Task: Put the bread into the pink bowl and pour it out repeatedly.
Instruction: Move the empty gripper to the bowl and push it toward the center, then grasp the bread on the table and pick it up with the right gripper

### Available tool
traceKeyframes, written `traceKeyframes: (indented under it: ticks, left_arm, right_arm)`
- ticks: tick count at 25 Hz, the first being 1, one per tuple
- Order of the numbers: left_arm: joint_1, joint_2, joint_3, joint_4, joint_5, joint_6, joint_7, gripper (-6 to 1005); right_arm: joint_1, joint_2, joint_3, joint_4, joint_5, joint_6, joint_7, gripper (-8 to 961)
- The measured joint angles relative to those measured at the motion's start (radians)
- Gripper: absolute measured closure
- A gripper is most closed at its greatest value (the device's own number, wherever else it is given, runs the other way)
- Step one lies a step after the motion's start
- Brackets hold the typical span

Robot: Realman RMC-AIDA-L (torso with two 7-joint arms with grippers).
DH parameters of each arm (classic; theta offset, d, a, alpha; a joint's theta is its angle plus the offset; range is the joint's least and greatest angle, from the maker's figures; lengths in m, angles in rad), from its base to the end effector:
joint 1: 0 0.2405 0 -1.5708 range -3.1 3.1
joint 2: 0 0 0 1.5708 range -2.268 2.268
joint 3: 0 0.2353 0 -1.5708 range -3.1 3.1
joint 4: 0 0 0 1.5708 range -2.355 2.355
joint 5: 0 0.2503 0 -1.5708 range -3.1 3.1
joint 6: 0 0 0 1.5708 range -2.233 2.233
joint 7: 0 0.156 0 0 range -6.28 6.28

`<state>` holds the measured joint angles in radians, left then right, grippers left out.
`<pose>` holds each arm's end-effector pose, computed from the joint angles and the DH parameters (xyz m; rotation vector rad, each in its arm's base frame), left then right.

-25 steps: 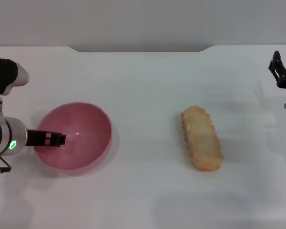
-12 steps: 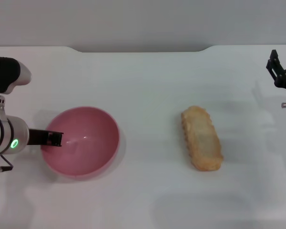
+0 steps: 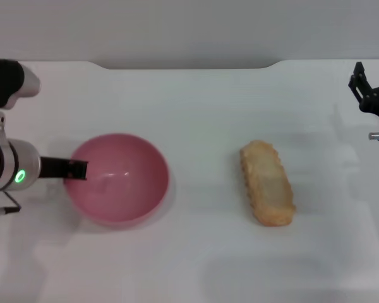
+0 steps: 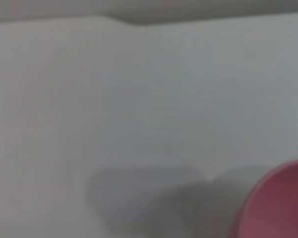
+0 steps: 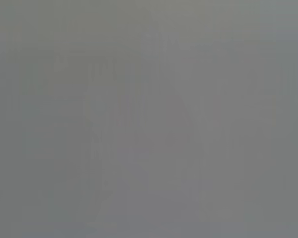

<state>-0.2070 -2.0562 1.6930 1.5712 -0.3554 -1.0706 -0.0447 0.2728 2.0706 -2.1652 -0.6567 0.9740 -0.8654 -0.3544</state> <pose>-0.2098 0.3679 -0.0060 -1.9956 -1.2508 0.1350 0.2936 0.3693 -0.0461 -1.5203 0.5643 0.5433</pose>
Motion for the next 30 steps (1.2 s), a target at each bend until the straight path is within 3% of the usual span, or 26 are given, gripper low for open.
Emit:
traceKeyframes:
  ticks: [6,8,9,10,20,23,24,30]
  left_arm:
    - [-0.033,0.000,-0.009,0.018,-0.001,0.000,0.008,929]
    - [-0.049,-0.001,-0.013,0.022,-0.002,-0.003,0.010,947]
    - [-0.055,-0.001,-0.015,0.026,-0.002,-0.006,0.011,956]
    - [-0.060,-0.001,-0.018,0.033,-0.003,-0.010,0.011,956]
    - [-0.109,0.001,-0.055,0.064,0.009,-0.016,0.032,956]
    - [-0.117,0.000,-0.055,0.049,0.010,0.001,0.045,956]
    - [-0.118,0.001,-0.057,0.042,0.010,0.008,0.047,956]
    - [-0.121,0.001,-0.070,0.031,0.011,0.033,0.064,956]
  right_arm:
    - [-0.028,-0.007,0.036,-0.103,0.000,0.091,-0.051,137]
    - [-0.042,-0.007,0.067,-0.156,0.000,0.156,-0.104,137]
    - [-0.062,-0.007,0.115,-0.231,0.000,0.264,-0.144,137]
    - [-0.062,-0.007,0.115,-0.231,0.000,0.264,-0.144,137]
    - [-0.152,0.001,0.516,-0.774,-0.088,1.191,-0.178,137]
    - [-0.108,0.000,0.603,-0.875,-0.182,1.414,-0.058,137]
    - [-0.050,-0.002,0.641,-0.898,-0.280,1.552,0.038,137]
    - [0.066,0.003,0.612,-0.868,-0.461,1.739,0.101,136]
